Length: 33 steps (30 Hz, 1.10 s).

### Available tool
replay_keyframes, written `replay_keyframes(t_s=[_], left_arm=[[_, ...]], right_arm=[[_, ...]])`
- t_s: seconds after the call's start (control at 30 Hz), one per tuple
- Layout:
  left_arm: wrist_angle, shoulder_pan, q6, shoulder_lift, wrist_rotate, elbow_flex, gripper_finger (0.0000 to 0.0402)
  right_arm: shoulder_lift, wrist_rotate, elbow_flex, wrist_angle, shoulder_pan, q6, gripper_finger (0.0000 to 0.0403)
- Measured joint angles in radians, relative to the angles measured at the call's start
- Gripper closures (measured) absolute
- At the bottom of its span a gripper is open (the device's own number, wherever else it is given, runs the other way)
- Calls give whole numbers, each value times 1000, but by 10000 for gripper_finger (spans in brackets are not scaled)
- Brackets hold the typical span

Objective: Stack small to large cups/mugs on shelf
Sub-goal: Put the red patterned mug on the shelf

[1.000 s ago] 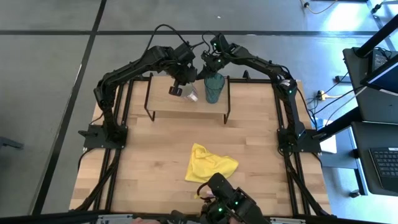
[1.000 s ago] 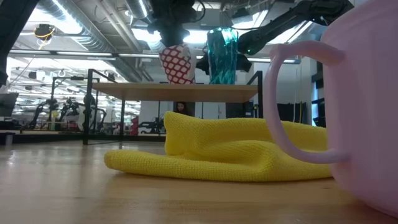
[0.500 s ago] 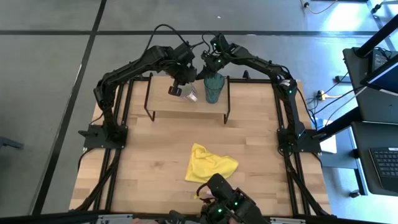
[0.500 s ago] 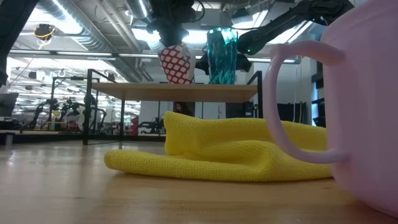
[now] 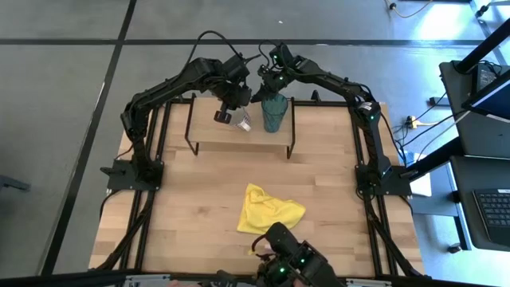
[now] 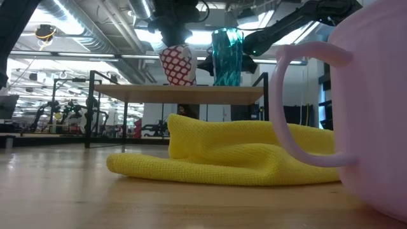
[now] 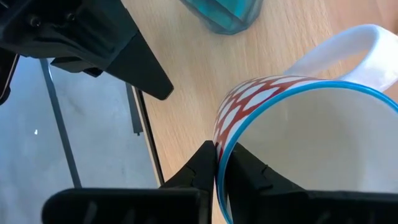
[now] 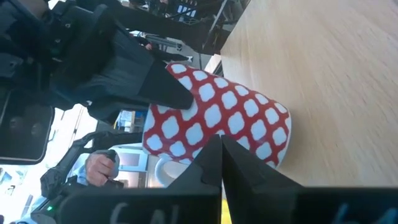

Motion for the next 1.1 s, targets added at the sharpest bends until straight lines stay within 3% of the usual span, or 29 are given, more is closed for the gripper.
replay_keyframes(t_s=[1.1], left_arm=[[-72, 0, -59, -36, -8, 3, 384]], right_arm=[[0, 20, 0, -2, 0, -20, 398]])
